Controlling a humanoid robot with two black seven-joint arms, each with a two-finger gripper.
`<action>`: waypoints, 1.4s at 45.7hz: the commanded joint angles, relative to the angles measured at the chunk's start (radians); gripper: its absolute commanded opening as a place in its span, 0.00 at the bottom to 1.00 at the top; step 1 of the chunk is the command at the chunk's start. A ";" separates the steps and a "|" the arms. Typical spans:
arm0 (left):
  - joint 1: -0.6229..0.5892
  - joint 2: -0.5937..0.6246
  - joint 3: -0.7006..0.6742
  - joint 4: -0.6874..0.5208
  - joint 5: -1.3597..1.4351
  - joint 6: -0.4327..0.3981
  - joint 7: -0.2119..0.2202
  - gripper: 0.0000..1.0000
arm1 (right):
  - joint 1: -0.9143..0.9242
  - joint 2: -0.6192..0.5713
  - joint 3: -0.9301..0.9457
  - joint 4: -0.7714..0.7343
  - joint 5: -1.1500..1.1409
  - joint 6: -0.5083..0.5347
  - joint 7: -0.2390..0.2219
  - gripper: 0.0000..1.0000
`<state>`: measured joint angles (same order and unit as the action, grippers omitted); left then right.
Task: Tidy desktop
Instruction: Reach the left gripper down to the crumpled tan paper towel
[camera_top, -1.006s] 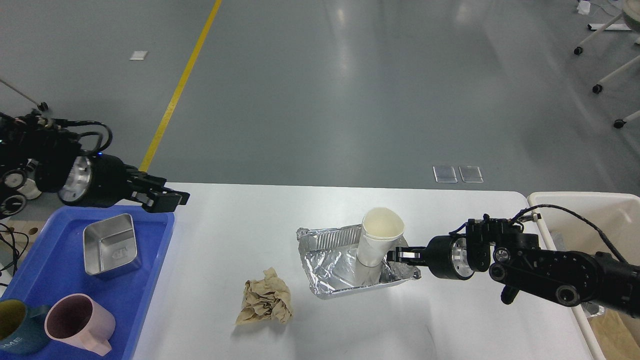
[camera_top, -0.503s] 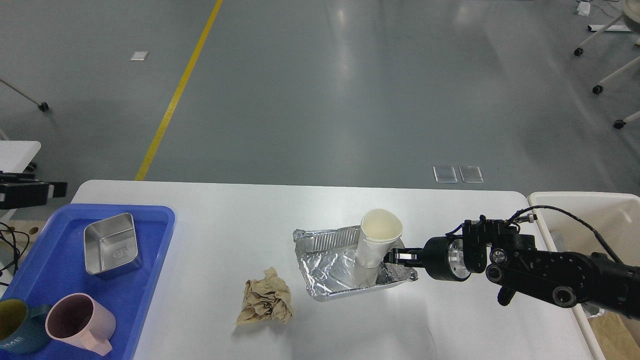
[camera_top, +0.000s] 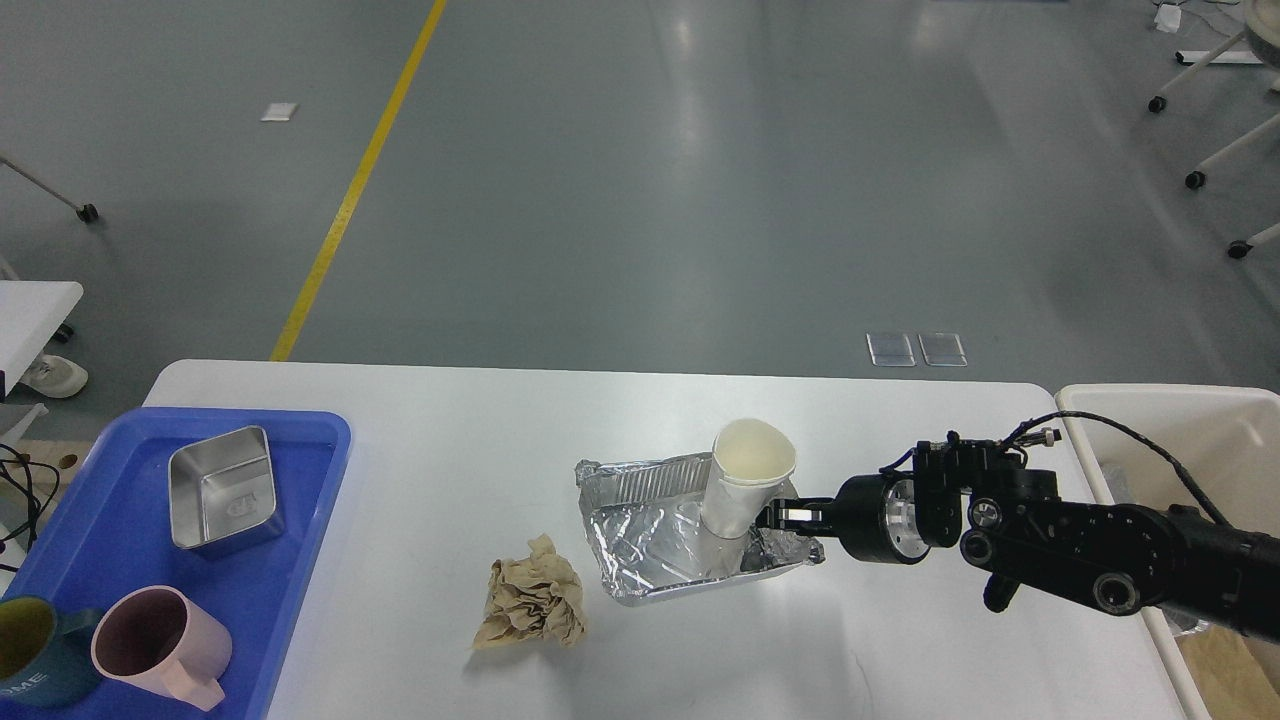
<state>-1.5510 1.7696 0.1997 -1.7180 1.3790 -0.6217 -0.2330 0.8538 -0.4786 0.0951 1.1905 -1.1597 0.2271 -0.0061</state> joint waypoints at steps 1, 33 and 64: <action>0.011 -0.050 0.026 0.015 -0.001 0.013 0.006 0.64 | -0.001 -0.002 0.000 0.000 0.000 0.000 0.000 0.00; 0.312 -0.779 0.193 0.179 -0.067 0.349 0.017 0.87 | -0.002 -0.017 0.000 0.000 0.000 0.000 0.000 0.00; 0.463 -1.291 0.185 0.621 -0.071 0.358 0.017 0.89 | -0.001 -0.035 -0.001 0.000 0.000 0.000 0.000 0.00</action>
<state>-1.1010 0.5439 0.3874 -1.1444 1.3086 -0.2659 -0.2163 0.8530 -0.5123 0.0935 1.1888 -1.1597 0.2271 -0.0062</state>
